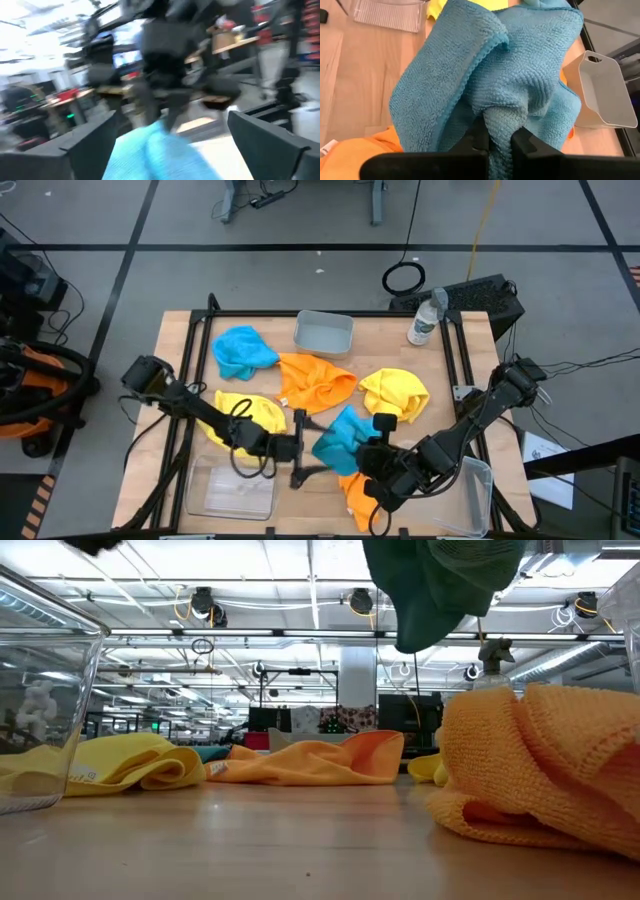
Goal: Sort microfiber towel by color & place in baskets
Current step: Put the bottom blue microfiber cloth into the right transparent bin
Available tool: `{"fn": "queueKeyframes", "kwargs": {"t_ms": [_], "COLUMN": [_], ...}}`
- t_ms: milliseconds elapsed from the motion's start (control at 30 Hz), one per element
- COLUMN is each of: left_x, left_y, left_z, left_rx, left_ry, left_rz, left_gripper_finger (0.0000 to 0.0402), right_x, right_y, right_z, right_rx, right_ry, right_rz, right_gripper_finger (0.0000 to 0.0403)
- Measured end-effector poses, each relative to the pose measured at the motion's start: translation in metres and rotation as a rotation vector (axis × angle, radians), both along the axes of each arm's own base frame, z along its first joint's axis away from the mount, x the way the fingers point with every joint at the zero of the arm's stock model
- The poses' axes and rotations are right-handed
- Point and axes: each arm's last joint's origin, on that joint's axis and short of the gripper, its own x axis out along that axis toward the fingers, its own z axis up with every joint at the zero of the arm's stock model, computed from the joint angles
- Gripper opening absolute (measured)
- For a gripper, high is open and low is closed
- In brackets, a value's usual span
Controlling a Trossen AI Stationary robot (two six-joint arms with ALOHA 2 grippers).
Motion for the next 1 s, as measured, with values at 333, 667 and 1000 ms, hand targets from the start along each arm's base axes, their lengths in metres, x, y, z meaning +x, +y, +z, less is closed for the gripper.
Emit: {"fn": "queueKeyframes", "kwargs": {"t_ms": [333, 667, 1000], "left_x": [0.021, 0.023, 0.022], "left_y": [0.037, 0.038, 0.038], "left_z": [-0.029, -0.027, -0.022], "left_rx": [0.082, 0.09, 0.076], "left_ry": [0.192, 0.172, 0.124], "left_rz": [0.035, -0.138, -0.139], "left_gripper_finger": [0.0371, 0.0141, 0.0016], "right_x": [0.004, 0.007, 0.008], "right_y": [0.003, 0.004, 0.007], "right_z": [0.002, 0.004, 0.004], "right_rx": [0.0, 0.024, 0.245], "right_ry": [-0.021, -0.052, -0.099], "right_rz": [0.049, 0.046, -0.085], "right_gripper_finger": [0.0011, 0.0016, 0.0182]}}
